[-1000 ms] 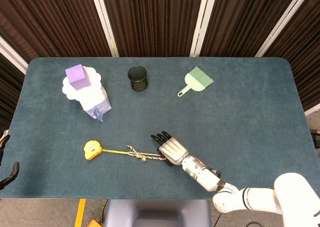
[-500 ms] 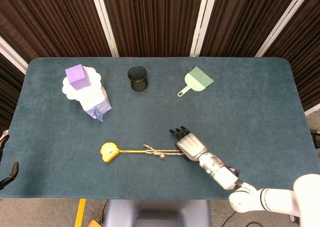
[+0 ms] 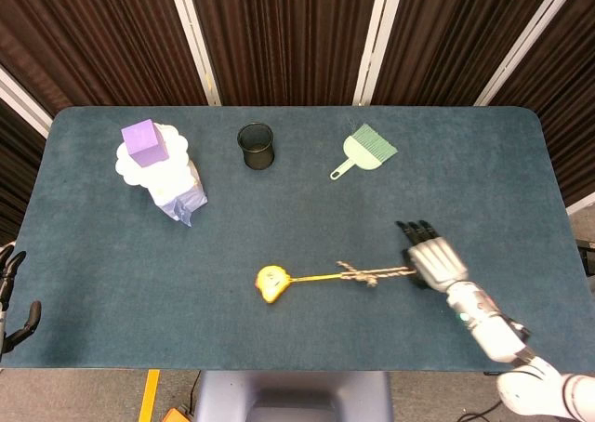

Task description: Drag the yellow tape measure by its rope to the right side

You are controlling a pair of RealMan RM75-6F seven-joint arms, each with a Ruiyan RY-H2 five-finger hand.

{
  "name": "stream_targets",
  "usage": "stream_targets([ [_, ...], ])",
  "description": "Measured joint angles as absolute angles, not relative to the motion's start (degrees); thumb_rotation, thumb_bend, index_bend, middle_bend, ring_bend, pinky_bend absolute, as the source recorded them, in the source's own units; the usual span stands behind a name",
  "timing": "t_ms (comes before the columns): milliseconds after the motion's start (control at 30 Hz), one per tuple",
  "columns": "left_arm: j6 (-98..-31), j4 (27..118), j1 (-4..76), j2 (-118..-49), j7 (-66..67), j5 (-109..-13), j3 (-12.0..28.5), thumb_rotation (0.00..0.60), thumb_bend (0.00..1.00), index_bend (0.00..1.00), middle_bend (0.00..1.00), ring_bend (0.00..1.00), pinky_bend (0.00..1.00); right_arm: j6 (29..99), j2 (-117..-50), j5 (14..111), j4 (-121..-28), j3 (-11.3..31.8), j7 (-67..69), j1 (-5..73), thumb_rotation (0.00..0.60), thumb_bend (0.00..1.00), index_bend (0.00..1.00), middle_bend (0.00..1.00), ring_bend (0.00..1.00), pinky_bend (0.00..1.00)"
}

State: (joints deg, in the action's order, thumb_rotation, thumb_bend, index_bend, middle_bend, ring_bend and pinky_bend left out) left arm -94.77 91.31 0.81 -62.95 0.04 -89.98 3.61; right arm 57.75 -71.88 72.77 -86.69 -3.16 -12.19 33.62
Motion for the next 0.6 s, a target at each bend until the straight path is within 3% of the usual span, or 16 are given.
stream_targets([
  [600, -94.2, 91.7, 1.1, -63.4, 1.6, -89.5, 3.7, 0.600, 0.47, 0.04, 0.00, 0.00, 0.07, 62.9, -66.7, 69.5, -66.1, -2.8, 12.0, 18.0, 0.600, 0.50, 0.77, 0.05, 0.04, 0.00],
])
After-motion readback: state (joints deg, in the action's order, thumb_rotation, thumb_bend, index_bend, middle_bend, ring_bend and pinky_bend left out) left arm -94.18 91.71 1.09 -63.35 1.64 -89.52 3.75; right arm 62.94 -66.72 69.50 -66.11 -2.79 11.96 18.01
